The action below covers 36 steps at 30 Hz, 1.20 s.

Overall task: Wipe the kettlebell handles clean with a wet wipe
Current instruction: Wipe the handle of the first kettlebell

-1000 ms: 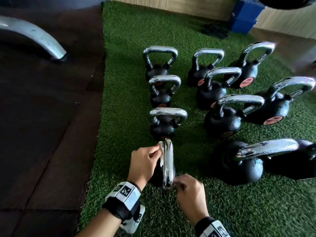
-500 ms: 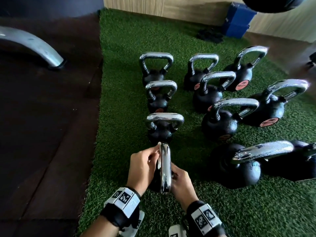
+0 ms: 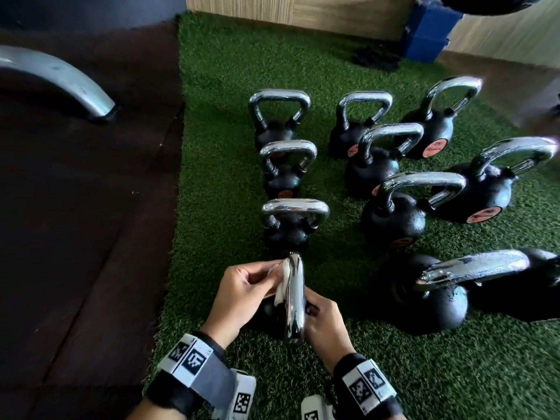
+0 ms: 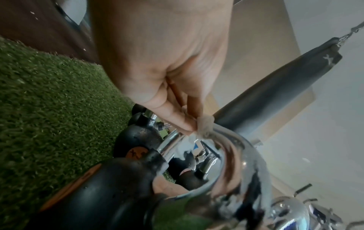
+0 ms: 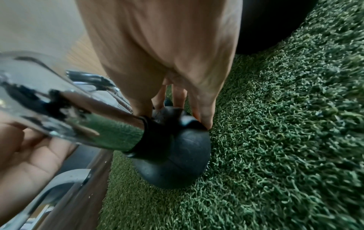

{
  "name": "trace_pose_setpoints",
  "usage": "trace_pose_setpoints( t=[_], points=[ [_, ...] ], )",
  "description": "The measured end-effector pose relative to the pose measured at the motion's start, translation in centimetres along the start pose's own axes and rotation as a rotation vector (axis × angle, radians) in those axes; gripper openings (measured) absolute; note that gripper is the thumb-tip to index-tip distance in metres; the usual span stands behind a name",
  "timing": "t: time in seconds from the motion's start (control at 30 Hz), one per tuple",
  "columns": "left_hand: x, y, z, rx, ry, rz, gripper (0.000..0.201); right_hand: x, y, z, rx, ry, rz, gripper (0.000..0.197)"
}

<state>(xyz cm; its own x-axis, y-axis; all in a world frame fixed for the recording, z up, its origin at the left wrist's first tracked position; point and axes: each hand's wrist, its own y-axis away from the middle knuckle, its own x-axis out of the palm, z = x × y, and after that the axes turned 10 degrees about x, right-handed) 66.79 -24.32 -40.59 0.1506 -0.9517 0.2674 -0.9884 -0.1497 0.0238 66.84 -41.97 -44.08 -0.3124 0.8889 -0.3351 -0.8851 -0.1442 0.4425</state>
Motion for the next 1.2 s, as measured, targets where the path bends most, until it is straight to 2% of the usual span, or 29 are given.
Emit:
trace_pose_setpoints(
  t=[0.07, 0.17, 0.27, 0.47, 0.63, 0.7, 0.8, 0.93, 1.0, 1.03, 1.1, 1.2],
  points=[
    [0.1, 0.3, -0.1, -0.055, 0.027, 0.002, 0.024, 0.0, 0.0, 0.0, -0.003, -0.004, 0.000, 0.035],
    [-0.9, 1.2, 0.0, -0.142, -0.003, 0.136, 0.023, -0.1, 0.1, -0.1, -0.004, -0.015, -0.001, 0.030],
    [-2.1, 2.2, -0.2, -0.093, -0.156, 0.261, 0.028, 0.0, -0.1, -0.2, 0.006, -0.014, -0.004, 0.032],
    [-3.1, 5.3, -0.1, -0.027, -0.416, 0.443, 0.024, -0.4, -0.4, -0.6, 0.061, -0.021, -0.008, 0.042],
    [-2.9, 6.7, 0.6, 0.076, -0.532, 0.326, 0.021, -0.3, -0.2, -0.3, 0.044, -0.035, -0.023, 0.039],
    [-2.4, 7.1, 1.1, 0.089, -0.535, 0.319, 0.015, -0.3, -0.3, -0.5, 0.066, -0.021, -0.025, 0.040],
    [-2.0, 7.3, 1.5, 0.135, -0.580, 0.334, 0.018, -0.2, -0.3, -0.7, 0.080, -0.017, -0.041, 0.044],
    [-2.2, 6.6, 1.7, 0.065, -0.554, 0.360, 0.022, -0.4, 0.2, -0.1, 0.058, 0.025, -0.001, 0.041],
    [-2.6, 5.9, 1.4, 0.057, -0.593, 0.319, 0.021, -1.0, 0.4, 0.6, 0.089, 0.092, 0.043, 0.046],
    [-2.9, 5.5, 1.1, 0.049, -0.606, 0.293, 0.021, -1.5, 0.6, 0.9, 0.107, 0.117, 0.021, 0.049],
    [-3.8, 4.5, 0.3, 0.033, -0.549, 0.237, 0.023, -2.7, 1.3, 2.2, 0.085, 0.163, -0.132, 0.052],
    [-4.2, 3.2, -1.2, -0.025, -0.174, 0.088, 0.028, -4.2, 3.1, 5.3, -0.114, 0.143, -0.320, 0.044]
  ],
)
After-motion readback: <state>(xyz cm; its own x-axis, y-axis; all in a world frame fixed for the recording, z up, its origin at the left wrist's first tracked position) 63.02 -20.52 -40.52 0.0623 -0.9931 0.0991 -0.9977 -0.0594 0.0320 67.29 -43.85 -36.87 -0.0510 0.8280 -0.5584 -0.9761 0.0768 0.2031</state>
